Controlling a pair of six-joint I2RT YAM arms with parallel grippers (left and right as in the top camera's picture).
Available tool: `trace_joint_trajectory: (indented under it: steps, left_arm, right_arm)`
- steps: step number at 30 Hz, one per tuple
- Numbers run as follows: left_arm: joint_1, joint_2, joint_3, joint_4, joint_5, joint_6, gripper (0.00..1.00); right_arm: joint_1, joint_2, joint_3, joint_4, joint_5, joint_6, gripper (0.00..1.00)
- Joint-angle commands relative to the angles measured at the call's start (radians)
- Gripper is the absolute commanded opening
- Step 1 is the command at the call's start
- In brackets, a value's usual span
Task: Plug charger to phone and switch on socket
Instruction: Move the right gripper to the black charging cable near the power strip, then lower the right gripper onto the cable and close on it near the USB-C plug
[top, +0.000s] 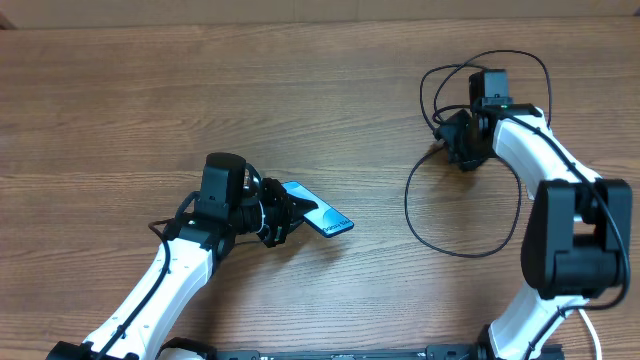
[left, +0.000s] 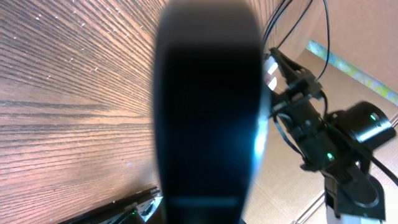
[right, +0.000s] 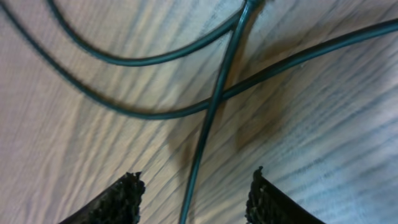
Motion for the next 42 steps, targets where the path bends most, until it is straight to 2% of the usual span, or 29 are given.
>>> trace_joint_trajectory:
  steps: [1, 6, 9, 10, 18, 22, 27, 32, 33, 34, 35, 37, 38, 41, 42]
  left_arm:
    - [0.005, -0.011, 0.014, 0.006, 0.032, 0.023, 0.04]
    - [0.005, -0.011, 0.014, 0.006, 0.034, 0.023, 0.04]
    - [0.005, -0.011, 0.014, 0.006, 0.034, 0.023, 0.04]
    - [0.005, -0.011, 0.014, 0.006, 0.035, 0.023, 0.04]
    - [0.005, -0.011, 0.014, 0.006, 0.046, 0.022, 0.05]
    - [0.005, -0.011, 0.014, 0.006, 0.042, 0.022, 0.05]
    - [0.005, -0.011, 0.014, 0.006, 0.026, 0.022, 0.10]
    - [0.005, -0.011, 0.014, 0.007, 0.021, 0.014, 0.10]
    - [0.005, -0.011, 0.014, 0.007, 0.021, 0.015, 0.10]
    - [0.005, -0.011, 0.014, 0.006, 0.022, 0.015, 0.10]
    - [0.005, -0.011, 0.014, 0.006, 0.023, 0.015, 0.09]
    - [0.005, -0.011, 0.014, 0.006, 0.027, 0.015, 0.09]
    - [0.005, -0.011, 0.014, 0.006, 0.028, 0.015, 0.09]
    - [0.005, -0.011, 0.014, 0.006, 0.035, 0.015, 0.09]
    - [0.005, -0.011, 0.014, 0.006, 0.035, 0.015, 0.09]
  right_arm:
    - [0.011, 0.045, 0.023, 0.011, -0.005, -0.013, 0.51]
    - [0.023, 0.068, 0.021, 0.010, -0.004, -0.013, 0.35]
    - [0.032, 0.067, 0.021, -0.002, -0.005, -0.016, 0.08]
    - [0.036, 0.067, 0.021, -0.014, -0.005, -0.016, 0.04]
    - [0.060, -0.024, 0.022, -0.096, -0.005, -0.132, 0.04]
    - [0.095, -0.123, 0.022, -0.245, -0.006, -0.174, 0.04]
    - [0.163, -0.149, 0.019, -0.384, -0.027, -0.293, 0.04]
    - [0.249, -0.148, -0.044, -0.372, -0.027, -0.303, 0.04]
    - [0.264, -0.148, -0.058, -0.352, -0.026, -0.303, 0.05]
    - [0.276, -0.148, -0.069, -0.335, -0.027, -0.303, 0.12]
    - [0.288, -0.148, -0.079, -0.314, -0.026, -0.303, 0.20]
    - [0.301, -0.148, -0.088, -0.280, -0.019, -0.303, 0.46]
    - [0.304, -0.148, -0.088, -0.267, -0.011, -0.303, 0.55]
    - [0.304, -0.148, -0.087, -0.225, 0.030, -0.303, 0.76]
    - [0.303, -0.148, -0.087, -0.208, 0.051, -0.303, 0.78]
